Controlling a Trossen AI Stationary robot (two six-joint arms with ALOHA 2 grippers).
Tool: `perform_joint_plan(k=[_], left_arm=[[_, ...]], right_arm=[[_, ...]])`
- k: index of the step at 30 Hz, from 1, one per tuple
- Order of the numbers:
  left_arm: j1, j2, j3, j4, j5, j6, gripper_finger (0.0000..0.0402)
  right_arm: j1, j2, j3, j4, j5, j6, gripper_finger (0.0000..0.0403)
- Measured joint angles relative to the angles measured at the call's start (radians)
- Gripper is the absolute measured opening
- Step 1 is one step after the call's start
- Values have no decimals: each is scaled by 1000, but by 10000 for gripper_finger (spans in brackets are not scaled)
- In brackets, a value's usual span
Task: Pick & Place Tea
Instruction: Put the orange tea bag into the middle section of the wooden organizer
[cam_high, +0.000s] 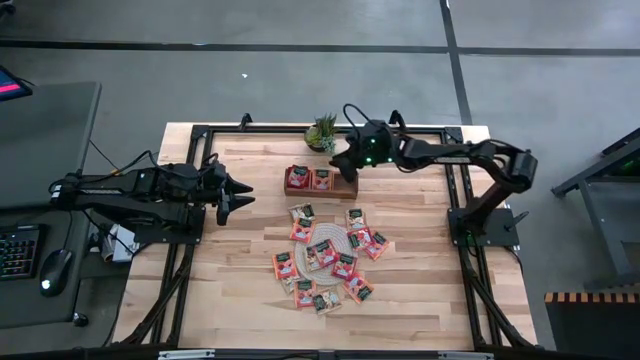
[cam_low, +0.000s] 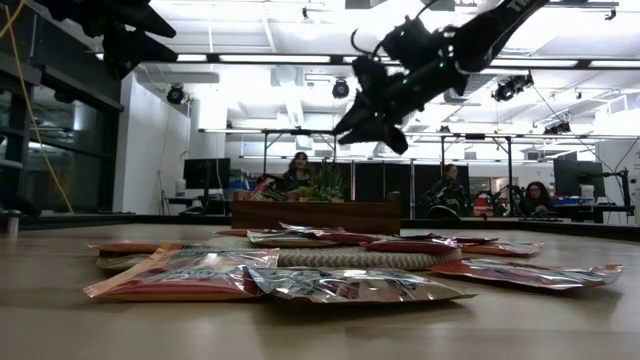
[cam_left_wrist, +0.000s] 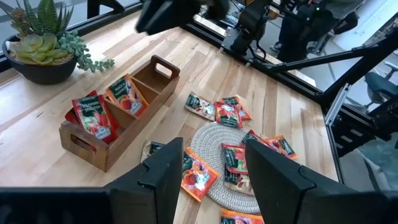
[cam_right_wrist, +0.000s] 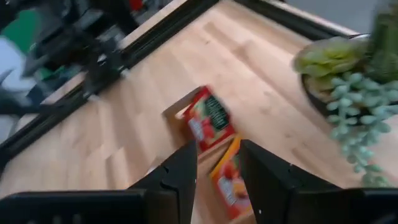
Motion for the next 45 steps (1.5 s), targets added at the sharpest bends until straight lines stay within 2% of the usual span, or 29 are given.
perform_joint_plan(k=[6,16,24,31,37,42,45], left_arm=[[0,0,0,0,0,0,172],[0,0,0,-1,0,-1,172],[0,0,0,2,-5,-2,172],[0,24,0,0,-4,-69,172],[0,126,0,5,67,-169,172],[0,251,0,10,105,-336,172],[0,333,0,63,140,-387,172]], right_arm=[[55,-116,0,-204,16,-93,118],[172,-205,0,-422,126,-95,119],[270,-175,0,-397,174,-16,119],[351,-104,0,-271,219,116,119],[382,7,0,-148,221,246,119],[388,57,0,-113,221,273,119],[387,61,0,-113,227,273,119]])
